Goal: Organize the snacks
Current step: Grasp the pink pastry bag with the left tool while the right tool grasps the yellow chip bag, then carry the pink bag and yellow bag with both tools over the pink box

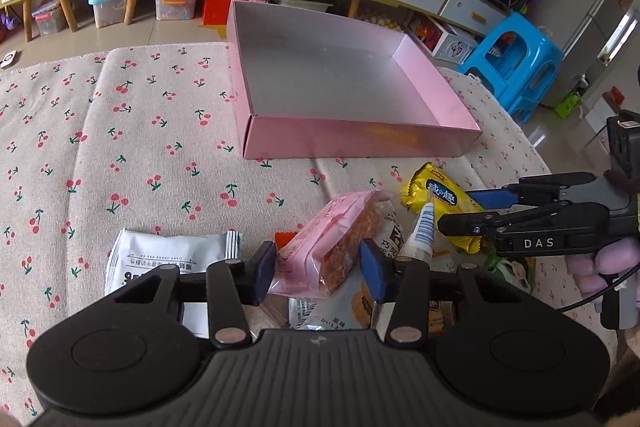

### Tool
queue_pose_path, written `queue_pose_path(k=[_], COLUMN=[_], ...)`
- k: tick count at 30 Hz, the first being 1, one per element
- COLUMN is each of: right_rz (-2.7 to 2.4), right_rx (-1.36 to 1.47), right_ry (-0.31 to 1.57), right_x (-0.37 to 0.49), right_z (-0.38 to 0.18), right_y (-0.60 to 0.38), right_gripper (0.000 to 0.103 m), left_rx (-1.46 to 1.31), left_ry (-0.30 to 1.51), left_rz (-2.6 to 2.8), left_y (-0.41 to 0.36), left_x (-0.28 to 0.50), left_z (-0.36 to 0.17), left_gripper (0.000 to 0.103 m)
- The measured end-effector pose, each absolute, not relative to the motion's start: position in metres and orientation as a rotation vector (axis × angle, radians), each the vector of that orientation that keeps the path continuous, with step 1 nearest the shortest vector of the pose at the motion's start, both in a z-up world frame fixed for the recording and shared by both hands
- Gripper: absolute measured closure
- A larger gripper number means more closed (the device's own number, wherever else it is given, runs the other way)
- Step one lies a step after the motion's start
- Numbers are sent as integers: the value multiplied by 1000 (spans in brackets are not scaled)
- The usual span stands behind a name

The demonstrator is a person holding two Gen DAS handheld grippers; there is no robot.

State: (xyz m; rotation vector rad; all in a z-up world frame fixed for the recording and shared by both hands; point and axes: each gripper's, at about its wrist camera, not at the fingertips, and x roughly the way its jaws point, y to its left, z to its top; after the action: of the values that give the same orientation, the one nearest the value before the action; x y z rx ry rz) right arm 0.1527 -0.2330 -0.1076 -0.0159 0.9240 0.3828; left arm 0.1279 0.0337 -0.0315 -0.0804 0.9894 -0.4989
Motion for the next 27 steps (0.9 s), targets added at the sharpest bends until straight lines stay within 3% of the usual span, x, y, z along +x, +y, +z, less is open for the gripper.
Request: queue_pose_path(k=[8,12,15,18,22,27], right_rz=[383,365,355,340,310,277], right_rx=[-64,-80,-80,-85,-93,-65], right_ry=[935,936,936,934,934,952], right_x=[131,131,131,131,131,133], right_z=[-107,-108,-109,-111,-112,-108], right_y=[-230,-224,-221,-219,-215,-215], right_gripper=[51,47,45,45,45,51], left_rx=[-32,-43,-68,-43,10,28], left_ry=[1023,1002,988,964,938,907], left_rz=[-565,-526,-498,-483,-461,-430], left_y=[31,31,32,28,19,18], left_x=[123,126,126,125,122,118], left_z=[-34,-38,-38,-38,-35,-29], left_gripper=[64,55,56,61,75,78])
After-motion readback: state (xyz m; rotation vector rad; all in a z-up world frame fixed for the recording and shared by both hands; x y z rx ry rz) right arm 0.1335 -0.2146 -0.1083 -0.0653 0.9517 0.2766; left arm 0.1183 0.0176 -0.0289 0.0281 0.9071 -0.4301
